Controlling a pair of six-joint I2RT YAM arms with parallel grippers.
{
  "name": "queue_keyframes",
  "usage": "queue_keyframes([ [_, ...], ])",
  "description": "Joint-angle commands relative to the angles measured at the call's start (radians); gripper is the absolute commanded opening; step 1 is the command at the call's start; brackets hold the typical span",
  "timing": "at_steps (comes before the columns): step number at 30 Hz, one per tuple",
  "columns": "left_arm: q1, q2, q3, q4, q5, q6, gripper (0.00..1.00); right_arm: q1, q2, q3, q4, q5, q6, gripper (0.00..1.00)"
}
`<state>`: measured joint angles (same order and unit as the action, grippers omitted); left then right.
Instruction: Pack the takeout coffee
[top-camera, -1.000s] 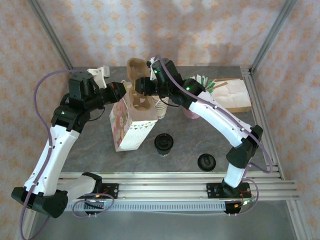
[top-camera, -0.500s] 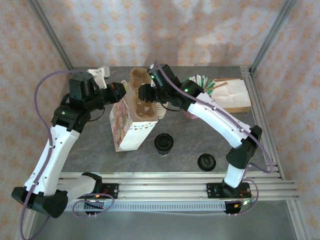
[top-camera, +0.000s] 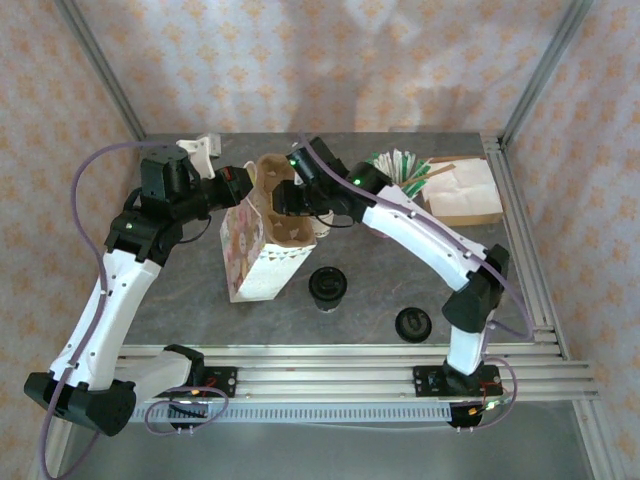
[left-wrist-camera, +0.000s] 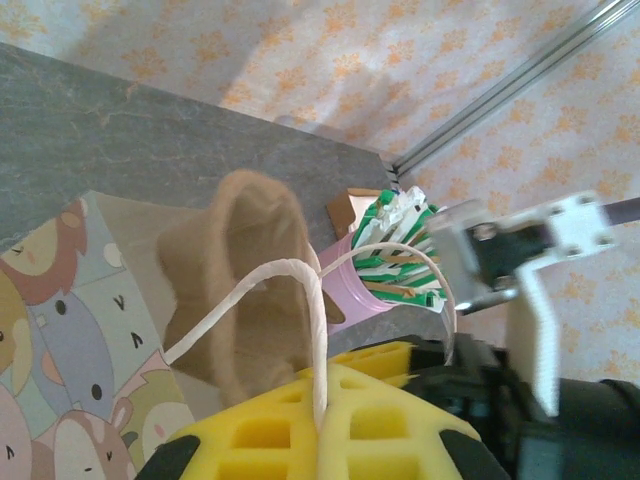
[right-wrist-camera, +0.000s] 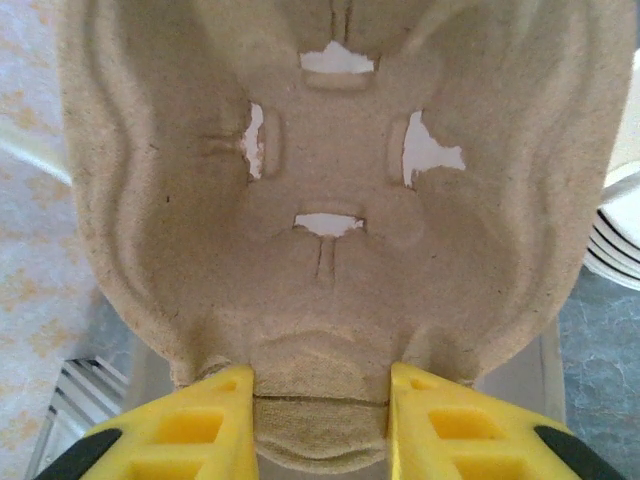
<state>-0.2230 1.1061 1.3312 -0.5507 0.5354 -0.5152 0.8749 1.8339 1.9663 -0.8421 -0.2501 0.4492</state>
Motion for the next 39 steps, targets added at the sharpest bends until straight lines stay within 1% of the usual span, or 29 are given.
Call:
queue_keyframes([
  [1,-0.01,-0.007,-0.003,0.032,0.01,0.018,0.05,0.009,0.015,0.049,-0.065,-0.003,-0.003,0.32],
  [17,-0.023,0.004,0.006,0.025,0.02,0.053,0.05,0.011,0.026,0.037,-0.106,-0.038,-0.005,0.32],
  [22,-0.025,0.003,0.01,0.029,0.045,0.067,0.05,0.012,0.042,0.037,-0.108,-0.049,-0.01,0.31],
  [28,-0.041,0.009,0.01,0.042,0.067,0.078,0.05,0.012,0.082,0.058,-0.112,-0.067,-0.016,0.31],
  [39,-0.076,0.023,0.02,0.049,0.063,0.094,0.05,0.012,0.109,0.054,-0.117,-0.077,-0.025,0.31],
])
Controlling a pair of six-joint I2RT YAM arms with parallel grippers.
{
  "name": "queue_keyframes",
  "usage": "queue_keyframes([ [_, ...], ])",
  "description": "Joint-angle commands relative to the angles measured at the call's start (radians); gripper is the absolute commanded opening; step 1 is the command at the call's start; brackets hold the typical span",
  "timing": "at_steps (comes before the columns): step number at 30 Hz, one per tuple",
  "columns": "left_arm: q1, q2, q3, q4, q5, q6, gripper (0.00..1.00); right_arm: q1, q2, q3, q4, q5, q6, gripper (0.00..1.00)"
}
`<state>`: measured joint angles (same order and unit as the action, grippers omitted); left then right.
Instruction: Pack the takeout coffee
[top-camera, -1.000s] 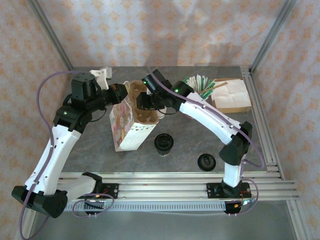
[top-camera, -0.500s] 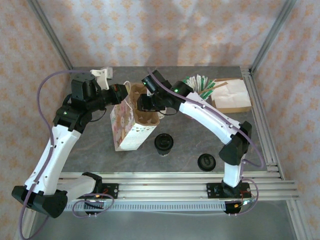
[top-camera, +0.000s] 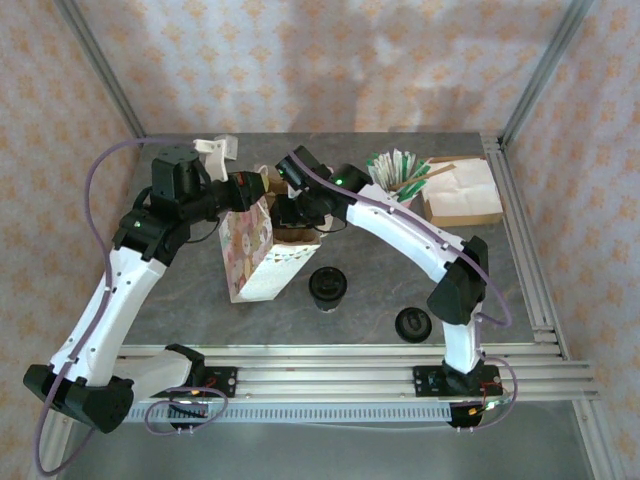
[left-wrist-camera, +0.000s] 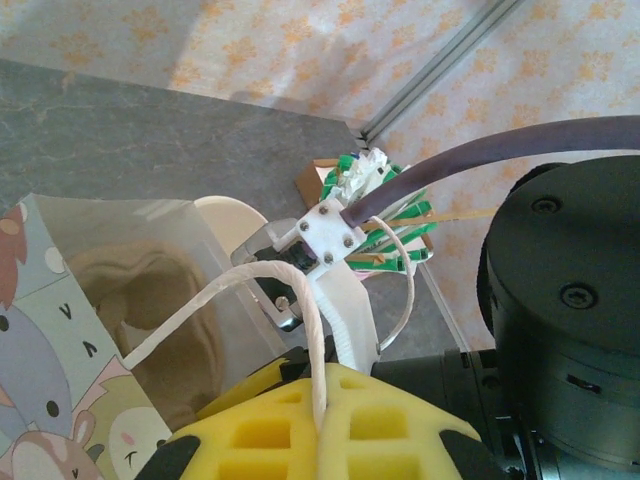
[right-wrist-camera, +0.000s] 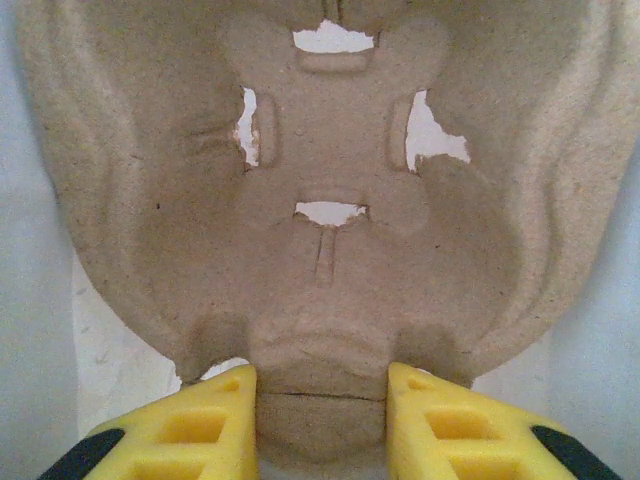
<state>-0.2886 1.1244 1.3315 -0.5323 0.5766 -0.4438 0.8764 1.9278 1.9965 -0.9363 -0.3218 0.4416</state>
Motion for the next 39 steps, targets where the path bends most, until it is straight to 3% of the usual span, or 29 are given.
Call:
queue_keyframes([
  [1,-0.012,0.005,0.02,0.034,0.018,0.022,0.05,0.01,0.016,0.016,-0.014,-0.008,-0.017,0.31],
  [19,-0.029,0.01,0.023,0.058,0.022,0.008,0.05,0.01,0.043,-0.034,0.076,-0.033,-0.017,0.3],
  [28,-0.03,0.01,0.026,0.046,0.026,0.023,0.05,0.007,0.044,0.037,0.051,-0.002,-0.045,0.3],
  [39,-0.03,0.005,0.023,0.037,0.04,0.04,0.04,-0.017,0.086,0.113,0.037,-0.072,-0.03,0.3],
])
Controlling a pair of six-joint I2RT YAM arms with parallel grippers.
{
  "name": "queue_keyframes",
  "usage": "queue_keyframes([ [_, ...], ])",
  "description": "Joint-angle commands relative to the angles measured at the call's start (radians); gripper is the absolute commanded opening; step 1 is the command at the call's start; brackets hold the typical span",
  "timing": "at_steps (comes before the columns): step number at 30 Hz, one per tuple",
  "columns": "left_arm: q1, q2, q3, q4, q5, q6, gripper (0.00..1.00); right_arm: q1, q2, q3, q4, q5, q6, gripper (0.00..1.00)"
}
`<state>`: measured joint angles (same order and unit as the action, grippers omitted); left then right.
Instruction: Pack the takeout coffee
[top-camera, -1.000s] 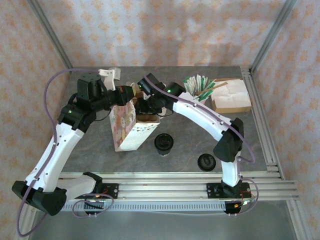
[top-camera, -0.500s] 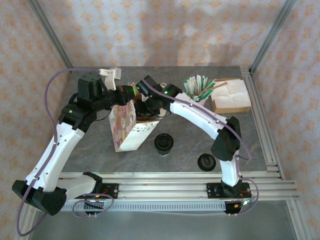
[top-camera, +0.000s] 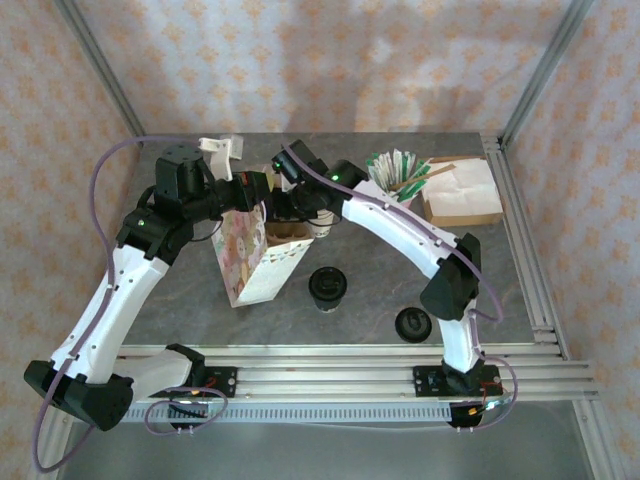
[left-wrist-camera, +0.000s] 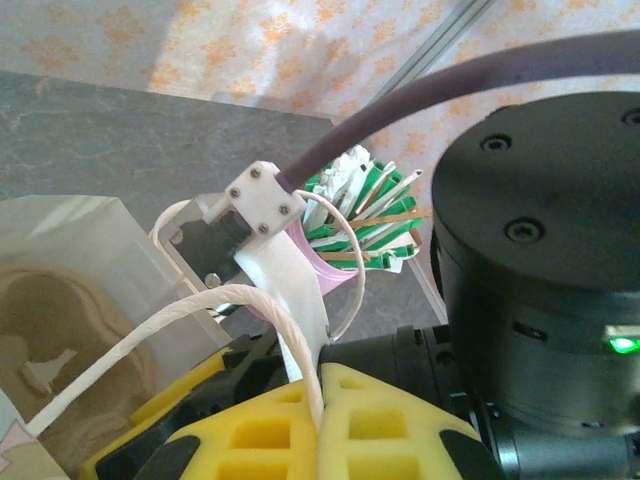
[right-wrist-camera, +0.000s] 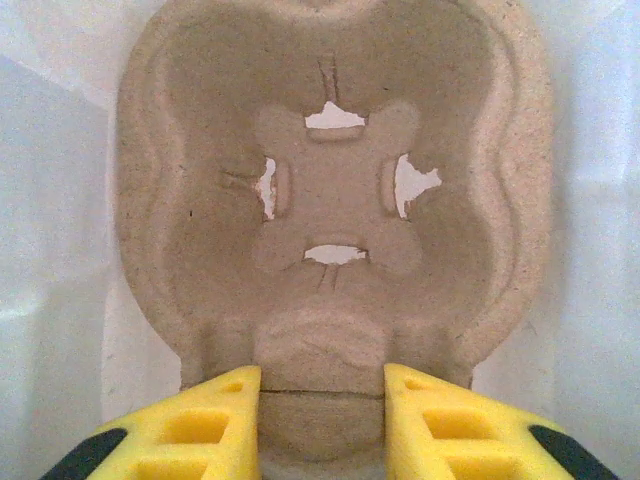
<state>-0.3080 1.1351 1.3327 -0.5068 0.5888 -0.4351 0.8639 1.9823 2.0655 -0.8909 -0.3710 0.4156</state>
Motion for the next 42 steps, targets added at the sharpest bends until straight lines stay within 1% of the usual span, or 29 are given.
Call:
queue_keyframes([
  [1,-0.011,-0.006,0.022,0.012,0.029,0.032,0.04,-0.005,0.039,0.054,-0.016,-0.029,-0.007,0.3],
  [8,-0.011,-0.003,0.021,0.012,0.04,0.04,0.04,-0.023,0.097,0.144,-0.074,-0.052,-0.022,0.29],
  [14,-0.01,-0.002,0.02,0.013,0.023,0.042,0.04,-0.027,0.095,0.15,-0.06,-0.056,-0.017,0.29],
  [20,-0.011,0.006,0.02,0.02,0.003,0.023,0.04,0.009,0.088,0.076,-0.045,-0.047,-0.021,0.29],
  [24,-0.011,0.002,0.008,0.036,-0.023,0.008,0.04,0.027,0.056,-0.025,0.037,-0.054,0.027,0.27],
  [29,-0.011,0.007,0.008,0.035,-0.038,0.014,0.04,0.037,0.024,-0.107,0.108,-0.058,0.056,0.26],
  [37,-0.013,0.014,0.006,0.092,0.034,-0.016,0.04,0.038,0.026,-0.155,0.18,-0.118,0.091,0.26],
  [42,-0.013,0.006,0.029,0.084,0.034,-0.002,0.03,0.038,0.007,-0.191,0.207,-0.122,0.1,0.26],
])
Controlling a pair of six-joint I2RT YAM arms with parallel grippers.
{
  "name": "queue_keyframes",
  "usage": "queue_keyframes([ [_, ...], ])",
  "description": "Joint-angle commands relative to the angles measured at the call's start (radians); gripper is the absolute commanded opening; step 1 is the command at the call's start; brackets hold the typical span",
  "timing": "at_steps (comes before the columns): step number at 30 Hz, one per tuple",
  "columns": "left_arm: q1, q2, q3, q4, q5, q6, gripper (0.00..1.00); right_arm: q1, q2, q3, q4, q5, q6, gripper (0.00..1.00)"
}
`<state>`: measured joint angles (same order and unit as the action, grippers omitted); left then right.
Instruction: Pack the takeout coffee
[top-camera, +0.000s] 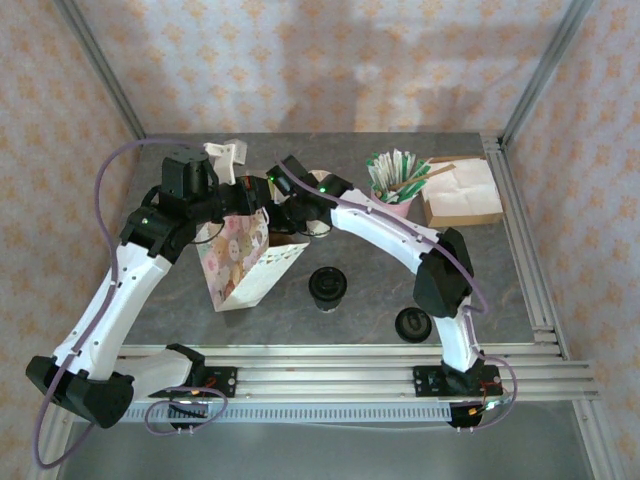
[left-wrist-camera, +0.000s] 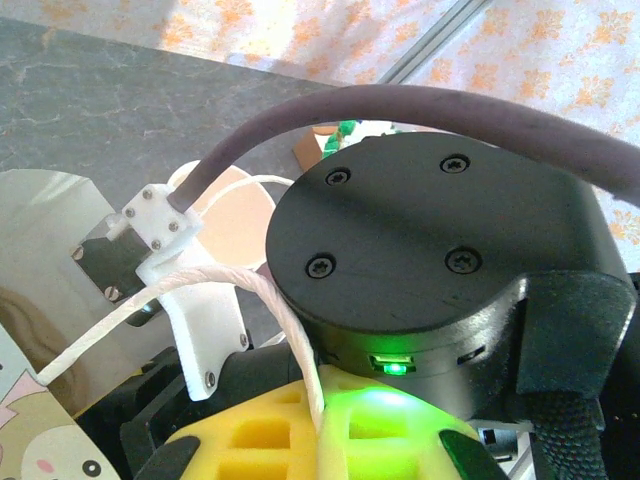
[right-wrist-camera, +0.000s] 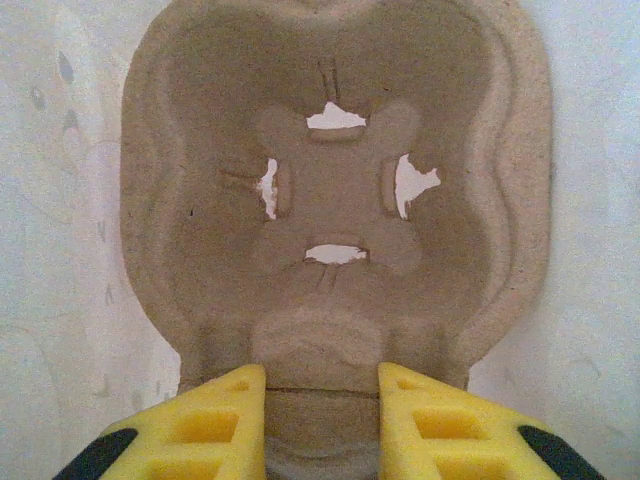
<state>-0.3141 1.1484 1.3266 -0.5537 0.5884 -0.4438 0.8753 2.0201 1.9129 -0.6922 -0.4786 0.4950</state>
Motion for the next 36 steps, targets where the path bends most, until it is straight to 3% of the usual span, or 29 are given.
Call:
queue_keyframes([
  [1,-0.006,-0.009,0.037,0.126,0.03,0.015,0.04,0.025,-0.04,-0.062,0.033,-0.024,0.031,0.26],
  [24,-0.006,0.017,0.043,0.24,0.072,0.038,0.02,0.04,-0.11,-0.245,0.147,-0.076,0.112,0.21],
  [36,-0.005,-0.004,0.038,0.232,-0.015,0.055,0.02,0.047,-0.174,-0.367,0.265,-0.051,0.205,0.21],
])
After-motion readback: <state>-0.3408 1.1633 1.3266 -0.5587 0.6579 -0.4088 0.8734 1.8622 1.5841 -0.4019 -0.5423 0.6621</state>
